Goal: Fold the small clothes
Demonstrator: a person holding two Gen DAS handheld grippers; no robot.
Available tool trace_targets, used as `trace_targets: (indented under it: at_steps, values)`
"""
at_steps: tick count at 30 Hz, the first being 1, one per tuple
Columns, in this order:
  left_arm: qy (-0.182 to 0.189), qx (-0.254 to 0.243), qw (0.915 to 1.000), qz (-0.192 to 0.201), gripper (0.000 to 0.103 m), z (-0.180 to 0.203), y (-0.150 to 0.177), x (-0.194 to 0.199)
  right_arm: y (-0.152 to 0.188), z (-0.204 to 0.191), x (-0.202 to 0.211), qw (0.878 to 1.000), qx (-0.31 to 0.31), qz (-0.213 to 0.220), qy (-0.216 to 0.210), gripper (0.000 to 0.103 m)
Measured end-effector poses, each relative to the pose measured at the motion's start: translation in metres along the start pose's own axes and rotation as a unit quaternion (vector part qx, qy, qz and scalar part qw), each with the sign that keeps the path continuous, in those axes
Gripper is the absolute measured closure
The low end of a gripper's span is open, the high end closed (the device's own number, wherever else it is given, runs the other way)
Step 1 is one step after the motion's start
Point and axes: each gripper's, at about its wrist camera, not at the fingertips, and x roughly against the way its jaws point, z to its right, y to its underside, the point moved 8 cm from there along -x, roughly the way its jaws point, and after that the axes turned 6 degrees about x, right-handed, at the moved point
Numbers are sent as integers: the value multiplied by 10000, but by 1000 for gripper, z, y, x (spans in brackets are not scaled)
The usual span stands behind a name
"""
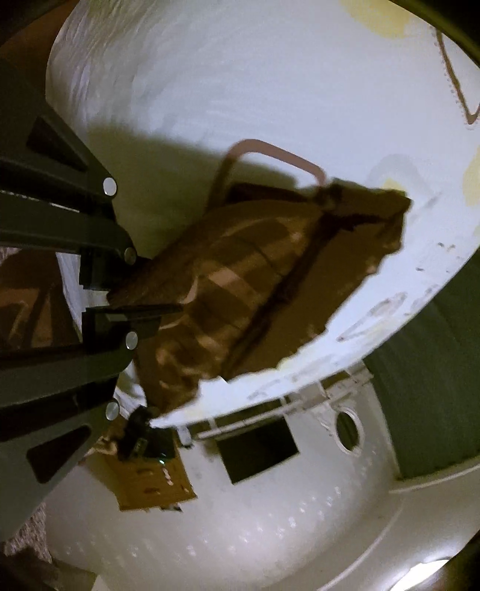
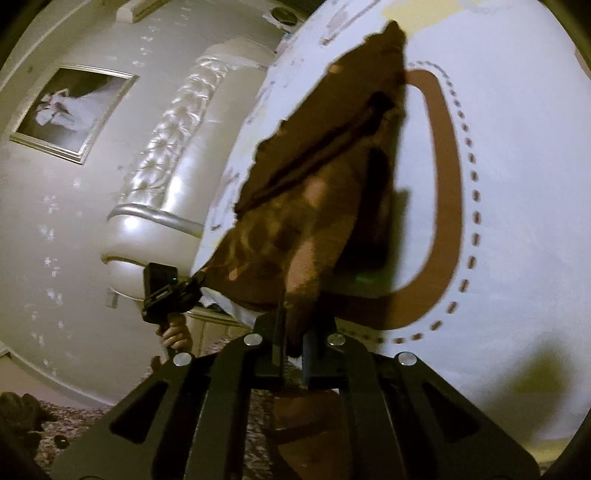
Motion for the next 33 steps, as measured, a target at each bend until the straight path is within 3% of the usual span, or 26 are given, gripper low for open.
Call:
trace_targets:
  at_steps: [7,14,19,27,33]
  values:
    - [390,129,9980,483,98,29,-35,17,-33,-33,23,9979,-19,445,-480,98]
    - [558,226,9941,900,98,54,-105,12,-95,-48,35,9922,-31,989,-755,98]
    - [439,347,9935,992,98,64,-158,-11,-144,-36,27,9895,-125,1259,-692,98]
    - [174,627,9931,980,98,43,-203,-48,-196,2,1,9871,-469,1413,-584,98]
    - [-325,654,9937,852,98,18,-230,-77,-224,32,-19,9860,-667,1460,-455,98]
